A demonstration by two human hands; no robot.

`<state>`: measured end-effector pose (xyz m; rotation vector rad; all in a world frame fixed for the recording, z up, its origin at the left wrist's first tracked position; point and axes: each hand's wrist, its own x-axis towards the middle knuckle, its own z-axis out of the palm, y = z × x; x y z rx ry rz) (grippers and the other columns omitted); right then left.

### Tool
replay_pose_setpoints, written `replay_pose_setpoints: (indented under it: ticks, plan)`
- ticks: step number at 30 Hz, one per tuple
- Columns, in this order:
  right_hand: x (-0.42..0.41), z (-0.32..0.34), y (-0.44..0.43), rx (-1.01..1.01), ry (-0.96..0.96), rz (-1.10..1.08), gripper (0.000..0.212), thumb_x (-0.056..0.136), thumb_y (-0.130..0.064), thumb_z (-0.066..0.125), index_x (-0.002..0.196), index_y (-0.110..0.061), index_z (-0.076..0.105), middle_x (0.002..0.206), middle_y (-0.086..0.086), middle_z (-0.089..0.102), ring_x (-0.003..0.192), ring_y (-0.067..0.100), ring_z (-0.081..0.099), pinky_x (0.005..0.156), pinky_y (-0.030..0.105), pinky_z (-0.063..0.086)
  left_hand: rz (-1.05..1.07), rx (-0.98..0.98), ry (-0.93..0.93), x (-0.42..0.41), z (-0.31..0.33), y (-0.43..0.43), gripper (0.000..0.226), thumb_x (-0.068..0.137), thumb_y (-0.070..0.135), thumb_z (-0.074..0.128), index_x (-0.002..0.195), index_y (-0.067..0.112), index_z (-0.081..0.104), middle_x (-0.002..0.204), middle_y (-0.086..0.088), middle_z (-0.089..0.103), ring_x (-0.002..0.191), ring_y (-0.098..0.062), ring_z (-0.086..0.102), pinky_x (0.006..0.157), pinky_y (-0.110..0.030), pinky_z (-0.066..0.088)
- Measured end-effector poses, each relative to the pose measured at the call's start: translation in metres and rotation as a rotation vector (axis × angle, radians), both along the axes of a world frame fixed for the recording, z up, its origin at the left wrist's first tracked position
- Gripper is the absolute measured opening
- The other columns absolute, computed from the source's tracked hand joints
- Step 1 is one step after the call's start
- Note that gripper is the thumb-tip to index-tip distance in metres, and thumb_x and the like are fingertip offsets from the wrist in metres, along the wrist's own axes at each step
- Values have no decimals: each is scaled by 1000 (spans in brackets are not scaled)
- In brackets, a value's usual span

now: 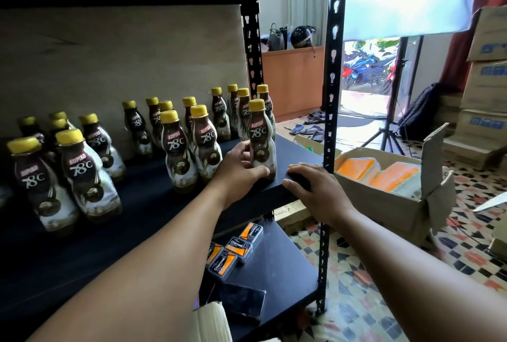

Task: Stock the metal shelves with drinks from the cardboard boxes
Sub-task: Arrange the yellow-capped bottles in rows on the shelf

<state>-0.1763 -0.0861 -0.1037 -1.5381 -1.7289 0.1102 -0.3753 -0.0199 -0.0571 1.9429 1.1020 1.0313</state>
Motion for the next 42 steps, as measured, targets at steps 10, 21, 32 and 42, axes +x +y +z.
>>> replay_pose_setpoints:
  ticks: [10,21,32,42]
  plan:
    - [0,1,-1,2,-9,-1,38,99,-47,62,127,-22,67,128,-5,66,126,16,51,104,34,40,38,27,24,3,-2,1,72,69,45,83,133,29,53,110,2,71,99,-13,70,96,-42,55]
    - [-2,2,-3,-2,6,-10,38,98,-46,64,128,-23,67,130,-5,66,127,15,51,103,30,38,67,54,67,2,-6,6,74,78,42,84,141,28,47,124,-2,63,107,-15,65,100,-44,53]
    - [-3,1,-4,4,15,6,36,97,-42,66,125,-19,68,128,-1,66,127,19,49,100,25,33,143,61,77,3,-8,9,83,68,56,86,139,28,51,111,4,64,100,-15,67,98,-43,53]
    - [-1,0,-3,3,23,9,39,97,-45,66,128,-21,67,131,-3,65,129,18,48,99,24,32,126,48,114,2,-6,6,86,65,65,79,138,27,51,118,3,67,102,-12,67,99,-40,53]
